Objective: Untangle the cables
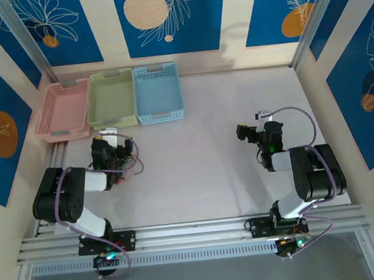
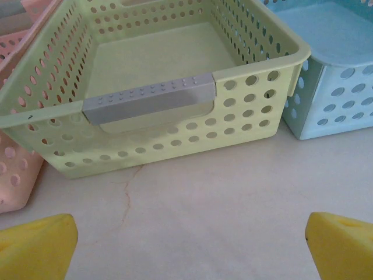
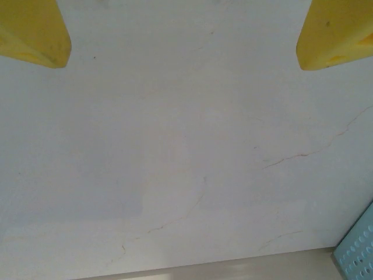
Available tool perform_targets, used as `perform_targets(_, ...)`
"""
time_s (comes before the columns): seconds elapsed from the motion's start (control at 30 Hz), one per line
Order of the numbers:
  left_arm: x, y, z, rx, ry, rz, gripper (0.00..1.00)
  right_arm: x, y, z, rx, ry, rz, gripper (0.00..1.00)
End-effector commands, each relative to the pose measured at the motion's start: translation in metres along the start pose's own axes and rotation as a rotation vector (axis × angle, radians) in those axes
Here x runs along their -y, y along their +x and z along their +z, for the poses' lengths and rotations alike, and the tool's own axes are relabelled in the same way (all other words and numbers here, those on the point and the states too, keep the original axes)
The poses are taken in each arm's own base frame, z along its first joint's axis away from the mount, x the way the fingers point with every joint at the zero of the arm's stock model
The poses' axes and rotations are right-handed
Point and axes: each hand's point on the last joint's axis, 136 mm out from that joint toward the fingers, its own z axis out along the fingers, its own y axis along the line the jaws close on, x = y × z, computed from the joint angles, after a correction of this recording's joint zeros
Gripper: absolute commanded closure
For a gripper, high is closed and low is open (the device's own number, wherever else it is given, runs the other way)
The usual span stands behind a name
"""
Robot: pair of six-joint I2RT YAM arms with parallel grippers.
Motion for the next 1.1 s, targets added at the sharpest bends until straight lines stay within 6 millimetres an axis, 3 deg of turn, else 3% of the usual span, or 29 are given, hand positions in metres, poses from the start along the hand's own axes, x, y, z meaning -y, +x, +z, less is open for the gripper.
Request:
perform_targets(0.0, 0.0021, -0.0032, -0.0006, 0.014, 0.015, 0.004, 0.0, -0.0021, -0.013, -0.0008, 0.039, -0.015, -0.017, 0.01)
perform_targets(1.07, -0.0019, -0.0025, 0.0007, 0.006, 0.002, -0.014, 0.0, -0.0029, -0.0126, -0.0007, 0.035, -0.027, -0.014, 0.01)
